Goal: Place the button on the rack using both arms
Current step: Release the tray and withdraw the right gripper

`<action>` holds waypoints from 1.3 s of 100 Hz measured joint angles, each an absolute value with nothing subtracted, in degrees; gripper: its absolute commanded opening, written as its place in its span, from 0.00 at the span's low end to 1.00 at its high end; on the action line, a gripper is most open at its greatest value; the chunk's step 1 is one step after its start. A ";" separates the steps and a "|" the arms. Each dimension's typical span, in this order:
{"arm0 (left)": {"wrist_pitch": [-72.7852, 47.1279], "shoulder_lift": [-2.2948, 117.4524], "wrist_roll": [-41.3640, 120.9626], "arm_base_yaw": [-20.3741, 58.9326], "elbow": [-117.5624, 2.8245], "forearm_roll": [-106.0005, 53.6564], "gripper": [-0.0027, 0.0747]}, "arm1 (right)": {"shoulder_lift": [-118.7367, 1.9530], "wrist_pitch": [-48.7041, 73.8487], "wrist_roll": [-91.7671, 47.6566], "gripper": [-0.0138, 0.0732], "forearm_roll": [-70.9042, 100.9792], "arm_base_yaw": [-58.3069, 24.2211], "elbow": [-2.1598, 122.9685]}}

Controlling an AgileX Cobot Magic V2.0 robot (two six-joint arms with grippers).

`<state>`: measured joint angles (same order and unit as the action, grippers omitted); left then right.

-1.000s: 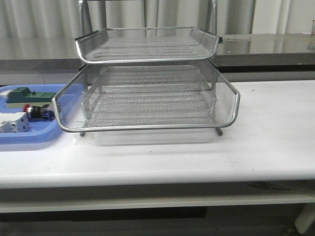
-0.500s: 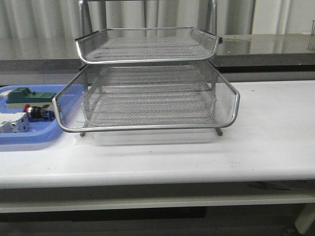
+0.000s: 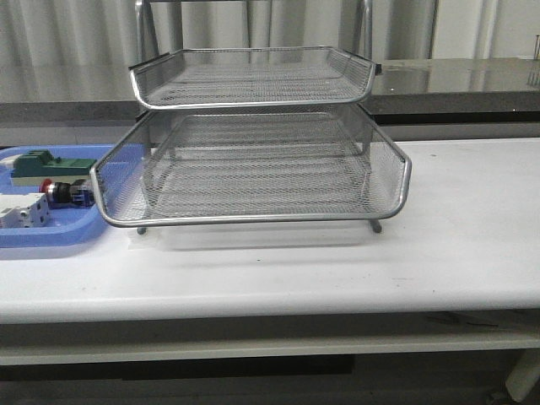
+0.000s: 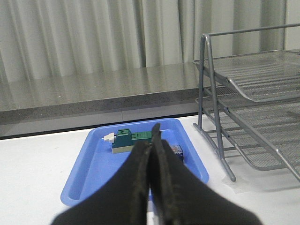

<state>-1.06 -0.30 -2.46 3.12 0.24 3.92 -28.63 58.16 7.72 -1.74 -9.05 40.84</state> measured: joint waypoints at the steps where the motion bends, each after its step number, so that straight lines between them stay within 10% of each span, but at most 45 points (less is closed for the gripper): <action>1: -1.06 -0.30 -2.46 3.12 0.24 3.92 0.01 | -28.63 58.16 7.72 0.08 -1.74 -9.05 40.84; 90: 1.44 -0.30 -2.46 3.12 -0.18 1.88 0.01 | -28.63 58.20 7.85 0.08 -1.74 -9.05 40.84; 130: -13.96 17.41 -2.46 3.12 -21.15 -0.43 0.01 | -28.63 58.20 7.85 0.08 -1.74 -9.05 40.84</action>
<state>-13.96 17.41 -2.46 3.12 -21.15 -0.43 -28.63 58.20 7.85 -1.74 -9.05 40.84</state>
